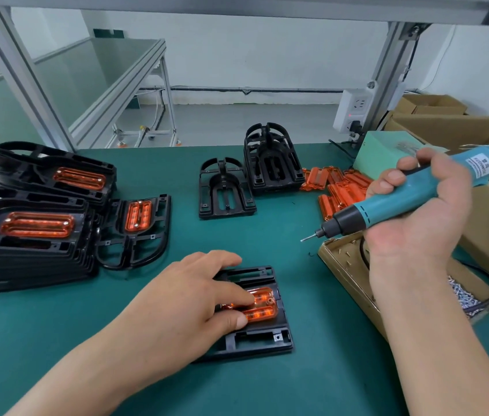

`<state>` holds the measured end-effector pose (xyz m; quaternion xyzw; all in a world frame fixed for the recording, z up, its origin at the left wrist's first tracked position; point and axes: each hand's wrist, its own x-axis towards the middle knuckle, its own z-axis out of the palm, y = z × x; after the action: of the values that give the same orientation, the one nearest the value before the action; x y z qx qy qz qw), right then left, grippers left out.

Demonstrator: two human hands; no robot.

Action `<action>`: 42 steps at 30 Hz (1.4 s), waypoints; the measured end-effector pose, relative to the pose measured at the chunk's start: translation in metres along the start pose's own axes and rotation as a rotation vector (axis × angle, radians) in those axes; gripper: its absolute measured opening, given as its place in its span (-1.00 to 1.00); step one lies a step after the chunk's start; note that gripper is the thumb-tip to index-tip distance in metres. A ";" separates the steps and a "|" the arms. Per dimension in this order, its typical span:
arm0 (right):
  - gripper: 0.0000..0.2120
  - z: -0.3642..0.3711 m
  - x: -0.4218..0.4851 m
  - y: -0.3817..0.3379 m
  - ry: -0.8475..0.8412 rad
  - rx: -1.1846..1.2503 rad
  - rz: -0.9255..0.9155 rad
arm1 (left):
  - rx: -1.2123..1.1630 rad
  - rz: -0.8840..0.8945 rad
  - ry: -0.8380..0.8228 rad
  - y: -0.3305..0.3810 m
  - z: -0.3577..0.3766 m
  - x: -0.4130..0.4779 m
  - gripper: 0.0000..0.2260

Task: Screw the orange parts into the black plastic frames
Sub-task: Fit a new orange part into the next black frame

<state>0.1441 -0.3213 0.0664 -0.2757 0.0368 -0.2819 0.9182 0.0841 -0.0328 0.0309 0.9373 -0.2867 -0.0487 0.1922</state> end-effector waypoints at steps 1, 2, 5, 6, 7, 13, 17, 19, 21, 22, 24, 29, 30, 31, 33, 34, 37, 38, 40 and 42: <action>-0.88 0.000 0.000 0.000 -0.004 0.000 0.000 | 0.004 -0.004 -0.008 0.001 0.000 0.001 -0.69; -0.88 0.000 -0.001 0.000 -0.006 -0.002 0.001 | 0.004 -0.010 -0.016 0.001 0.000 0.002 -0.69; -0.86 0.000 -0.001 0.001 -0.009 -0.011 0.005 | -0.014 -0.026 -0.025 0.001 0.000 0.004 -0.71; -0.86 0.000 -0.002 0.002 -0.010 -0.014 0.006 | -0.024 -0.031 -0.021 0.001 0.000 0.005 -0.73; -0.85 0.000 -0.002 0.002 -0.009 -0.017 0.007 | -0.033 -0.034 -0.012 0.002 0.001 0.005 -0.75; -0.86 0.001 -0.001 0.001 -0.011 -0.027 0.013 | -0.046 -0.054 0.053 0.006 0.007 0.008 -0.87; -0.85 0.000 -0.002 0.001 -0.014 -0.022 0.015 | -0.024 -0.042 0.071 0.006 0.008 0.007 -0.87; -0.85 -0.001 -0.001 0.001 -0.012 -0.015 0.017 | -0.035 -0.016 0.059 0.003 0.008 0.006 -0.86; -0.85 -0.001 0.000 0.000 -0.009 -0.002 0.022 | -0.048 0.005 0.041 0.002 0.007 0.004 -0.86; -0.86 -0.001 0.001 0.000 -0.007 0.005 0.023 | -0.044 0.016 0.040 0.002 0.007 0.004 -0.86; -0.88 -0.001 0.001 -0.001 -0.008 0.011 0.021 | -0.028 0.033 0.038 0.002 0.007 0.005 -0.85; -0.87 -0.001 0.001 0.000 -0.009 0.009 0.031 | -0.038 0.032 0.041 0.003 0.007 0.006 -0.88; -0.88 -0.001 0.001 0.000 -0.012 0.009 0.029 | -0.038 0.025 0.044 0.004 0.007 0.006 -0.88; -0.88 -0.001 0.001 0.000 -0.015 0.007 0.026 | -0.032 0.017 0.044 0.005 0.008 0.007 -0.89; -0.88 -0.001 0.001 0.000 -0.017 0.003 0.023 | -0.001 0.019 0.046 0.007 0.008 0.008 -0.88; -0.87 -0.001 0.000 0.001 -0.018 0.003 0.024 | 0.009 0.028 0.048 0.009 0.008 0.008 -0.88; -0.84 -0.001 -0.001 0.001 -0.012 0.009 0.032 | -0.011 0.025 0.038 0.011 0.005 0.006 -0.90; -0.84 -0.001 -0.001 0.001 -0.012 0.012 0.033 | -0.023 0.011 0.043 0.010 0.005 0.005 -0.87; -0.85 0.000 -0.001 0.000 -0.016 0.017 0.030 | -0.052 -0.025 0.071 0.009 0.003 0.002 -0.80; -0.85 0.000 -0.001 -0.001 -0.017 0.014 0.029 | -0.091 -0.054 0.102 0.007 0.000 0.001 -0.80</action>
<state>0.1426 -0.3210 0.0669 -0.2711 0.0307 -0.2666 0.9244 0.0814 -0.0390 0.0341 0.9362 -0.2486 -0.0192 0.2476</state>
